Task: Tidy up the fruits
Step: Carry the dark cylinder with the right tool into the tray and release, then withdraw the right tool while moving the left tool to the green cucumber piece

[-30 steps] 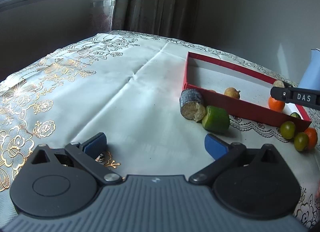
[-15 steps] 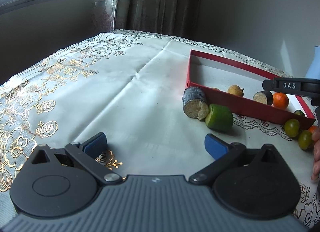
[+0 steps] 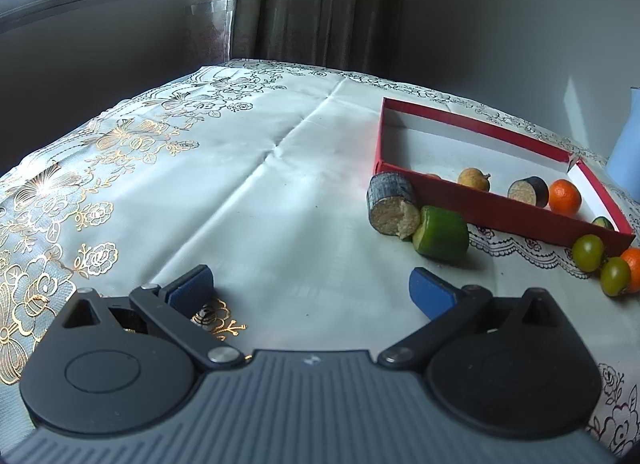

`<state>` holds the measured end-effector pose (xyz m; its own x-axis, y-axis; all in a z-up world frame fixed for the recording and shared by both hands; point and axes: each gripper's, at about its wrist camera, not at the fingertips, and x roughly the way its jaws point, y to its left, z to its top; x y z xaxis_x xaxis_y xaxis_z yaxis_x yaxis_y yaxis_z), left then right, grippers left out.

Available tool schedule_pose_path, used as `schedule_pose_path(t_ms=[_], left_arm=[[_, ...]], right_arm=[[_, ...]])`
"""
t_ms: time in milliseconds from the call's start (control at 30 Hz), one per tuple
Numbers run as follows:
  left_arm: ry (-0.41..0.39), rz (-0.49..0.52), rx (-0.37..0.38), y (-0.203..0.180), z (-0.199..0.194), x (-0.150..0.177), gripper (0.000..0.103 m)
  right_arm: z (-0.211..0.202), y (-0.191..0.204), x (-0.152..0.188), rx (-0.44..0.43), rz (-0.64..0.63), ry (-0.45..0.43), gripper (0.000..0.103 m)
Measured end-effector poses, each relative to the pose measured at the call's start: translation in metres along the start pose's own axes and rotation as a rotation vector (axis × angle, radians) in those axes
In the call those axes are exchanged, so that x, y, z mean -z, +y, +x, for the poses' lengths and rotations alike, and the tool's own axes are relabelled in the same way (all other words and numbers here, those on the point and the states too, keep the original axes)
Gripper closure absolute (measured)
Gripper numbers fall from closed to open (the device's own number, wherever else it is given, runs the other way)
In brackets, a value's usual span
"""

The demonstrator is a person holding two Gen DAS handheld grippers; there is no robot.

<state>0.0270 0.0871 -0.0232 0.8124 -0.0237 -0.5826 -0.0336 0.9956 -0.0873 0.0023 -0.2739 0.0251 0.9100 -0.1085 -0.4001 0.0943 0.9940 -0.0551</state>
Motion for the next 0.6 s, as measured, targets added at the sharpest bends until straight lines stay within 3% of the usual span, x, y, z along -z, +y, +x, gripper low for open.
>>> schedule_pose_path(t_ms=[233,367,600], left_arm=[[-0.022,0.025,0.007,-0.006,-0.003,-0.001,0.000],[-0.041,0.090,0.039,-0.024,-0.008,-0.002,0.000],[-0.065,0.185,0.016,-0.062,-0.004,-0.011,0.000]], right_arm=[[0.021,-0.044,0.027,0.074,0.079,0.105,0.028],[0.016,-0.051,0.029,0.048,0.116,0.074,0.028],[0.016,-0.055,0.028,0.057,0.148,0.083,0.028]])
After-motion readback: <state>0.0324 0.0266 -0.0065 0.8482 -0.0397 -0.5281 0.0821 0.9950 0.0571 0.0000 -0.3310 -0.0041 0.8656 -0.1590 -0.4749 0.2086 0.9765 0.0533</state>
